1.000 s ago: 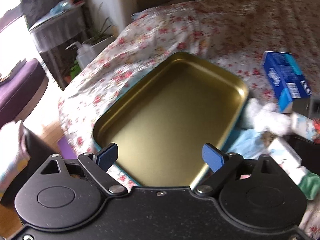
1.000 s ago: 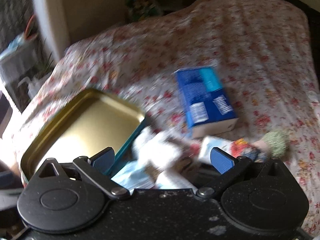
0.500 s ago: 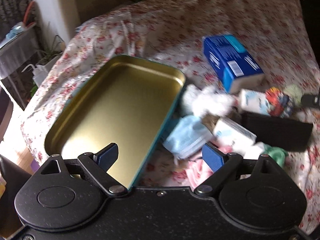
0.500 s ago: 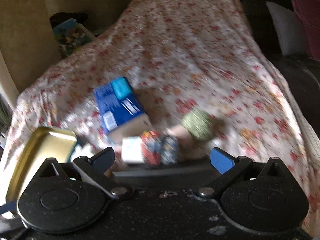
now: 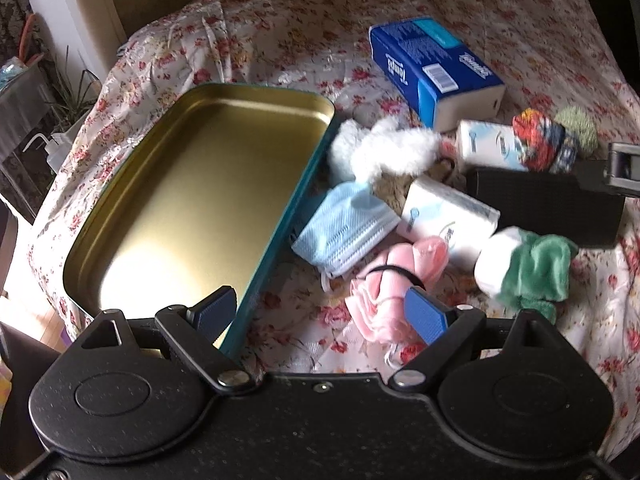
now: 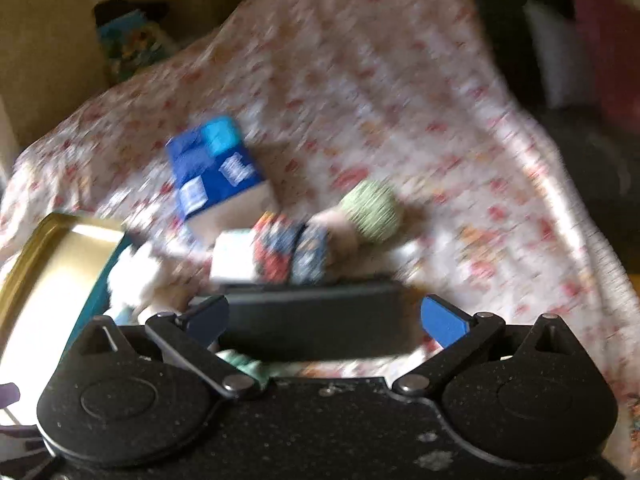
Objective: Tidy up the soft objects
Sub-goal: 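Grasp the pink scrunchie with the left tool while the right tool grasps the green sock bundle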
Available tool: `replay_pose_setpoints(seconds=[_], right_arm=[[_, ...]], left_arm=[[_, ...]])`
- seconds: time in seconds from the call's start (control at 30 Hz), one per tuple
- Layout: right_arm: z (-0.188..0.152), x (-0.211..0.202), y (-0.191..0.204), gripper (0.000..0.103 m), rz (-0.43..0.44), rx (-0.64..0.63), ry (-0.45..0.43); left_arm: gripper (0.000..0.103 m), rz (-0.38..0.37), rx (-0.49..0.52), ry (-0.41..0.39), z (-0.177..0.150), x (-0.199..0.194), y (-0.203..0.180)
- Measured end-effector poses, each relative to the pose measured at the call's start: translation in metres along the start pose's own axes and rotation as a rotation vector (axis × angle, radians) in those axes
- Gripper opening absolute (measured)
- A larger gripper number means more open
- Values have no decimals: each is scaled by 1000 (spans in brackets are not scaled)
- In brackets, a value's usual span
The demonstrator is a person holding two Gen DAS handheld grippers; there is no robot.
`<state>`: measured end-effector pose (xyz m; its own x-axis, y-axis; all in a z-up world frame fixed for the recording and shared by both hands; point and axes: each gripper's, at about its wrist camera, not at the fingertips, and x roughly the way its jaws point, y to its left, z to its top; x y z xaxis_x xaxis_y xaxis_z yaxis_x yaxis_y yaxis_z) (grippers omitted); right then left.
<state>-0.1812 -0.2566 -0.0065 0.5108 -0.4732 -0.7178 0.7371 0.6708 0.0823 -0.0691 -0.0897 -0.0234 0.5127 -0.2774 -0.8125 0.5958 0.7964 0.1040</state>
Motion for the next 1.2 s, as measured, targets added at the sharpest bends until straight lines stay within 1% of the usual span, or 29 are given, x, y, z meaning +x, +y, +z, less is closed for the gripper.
replay_pose_setpoints(seconds=[0.07,0.23,0.27,0.4,0.47,0.67,0.83,0.87,0.9,0.93,0.97,1.03,1.1,1.2], right_arm=[[-1,7,3,102,11,9,46],[-11,19,19,94,-2,-64,122],[-13,22,21,90,5,-70,143],[-19,39,27,85,53,-51,237],[-21,46,31,85,70,-46,265],[-28,49,44,87,94,-91,292],[-31,56,41,86,118,-77,358],[-32,57,40,82,134,-68,375],[-32,57,37,71,161,-55,394],[-31,57,35,65,191,-44,411],[-31,56,33,56,216,-37,423],[-29,52,30,54,231,-33,417],[-25,47,26,48,207,-35,388],[-20,39,18,46,188,-25,346]], left_arm=[[87,1,5,8,-2,1,-1],[88,4,1,35,-4,8,1],[88,1,-3,44,-4,10,1],[88,-12,-27,75,-3,16,3],[88,-9,-37,78,-2,18,4],[88,-24,-34,85,1,22,-2],[88,-20,-22,96,0,26,-7],[88,-21,-20,98,0,27,-7],[88,-24,-20,98,0,28,-8],[88,-24,-20,97,-1,29,-8],[88,-25,-19,94,-1,29,-9],[88,-24,-15,90,0,31,-11],[88,-27,-14,87,1,32,-13],[88,-32,-10,87,4,37,-19]])
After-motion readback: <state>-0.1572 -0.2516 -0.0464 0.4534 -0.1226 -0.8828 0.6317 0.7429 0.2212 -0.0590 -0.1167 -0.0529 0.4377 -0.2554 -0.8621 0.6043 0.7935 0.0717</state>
